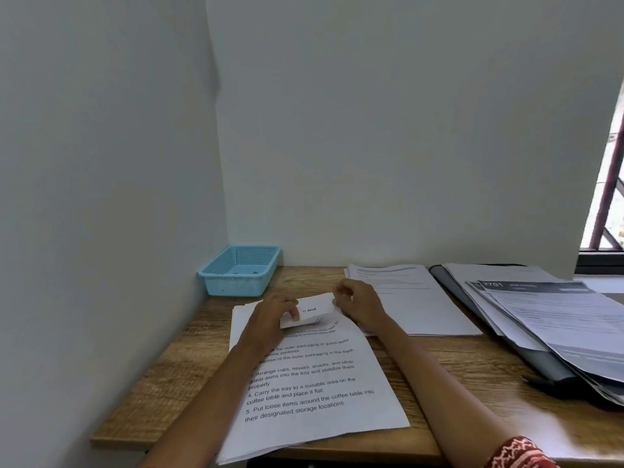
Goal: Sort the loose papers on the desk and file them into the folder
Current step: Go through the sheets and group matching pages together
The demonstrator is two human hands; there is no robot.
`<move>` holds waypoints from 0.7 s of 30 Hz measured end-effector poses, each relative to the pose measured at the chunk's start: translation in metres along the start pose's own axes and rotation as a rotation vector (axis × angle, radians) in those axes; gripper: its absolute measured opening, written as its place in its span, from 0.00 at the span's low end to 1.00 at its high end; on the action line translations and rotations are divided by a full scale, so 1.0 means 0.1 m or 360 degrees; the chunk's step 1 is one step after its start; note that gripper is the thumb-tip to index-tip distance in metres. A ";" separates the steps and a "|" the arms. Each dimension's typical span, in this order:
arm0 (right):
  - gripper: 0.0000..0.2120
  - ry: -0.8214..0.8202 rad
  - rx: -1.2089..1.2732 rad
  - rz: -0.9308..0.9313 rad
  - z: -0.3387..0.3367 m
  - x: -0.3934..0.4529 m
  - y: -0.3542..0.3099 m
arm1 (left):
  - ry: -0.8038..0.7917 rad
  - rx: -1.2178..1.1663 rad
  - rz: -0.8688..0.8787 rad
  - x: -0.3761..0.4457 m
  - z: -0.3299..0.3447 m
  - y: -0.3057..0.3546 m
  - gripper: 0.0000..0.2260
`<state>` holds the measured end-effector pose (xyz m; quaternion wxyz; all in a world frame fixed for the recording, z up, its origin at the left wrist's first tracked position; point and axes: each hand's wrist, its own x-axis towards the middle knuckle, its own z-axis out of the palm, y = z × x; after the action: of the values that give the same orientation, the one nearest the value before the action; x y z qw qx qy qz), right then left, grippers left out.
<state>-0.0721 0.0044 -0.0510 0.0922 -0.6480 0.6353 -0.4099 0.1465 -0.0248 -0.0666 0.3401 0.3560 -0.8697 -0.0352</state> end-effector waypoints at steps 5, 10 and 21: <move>0.28 -0.0353 -0.0331 -0.0105 0.12 0.18 0.00 | -0.0124 -0.0316 0.0015 0.08 0.04 -0.07 0.16; 0.30 -0.0413 -0.0413 -0.0139 0.06 0.17 0.00 | -0.0109 -0.0663 -0.0215 0.10 0.02 -0.19 0.33; 0.11 -0.0688 0.0744 0.0093 -0.18 -0.01 -0.40 | 0.0103 -0.0500 -0.0364 -0.04 -0.24 -0.27 0.12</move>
<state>-0.0539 0.0191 -0.0145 0.3832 -0.6628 0.5080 -0.3947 0.1792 -0.0382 -0.0585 0.4131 0.3961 -0.7960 -0.1974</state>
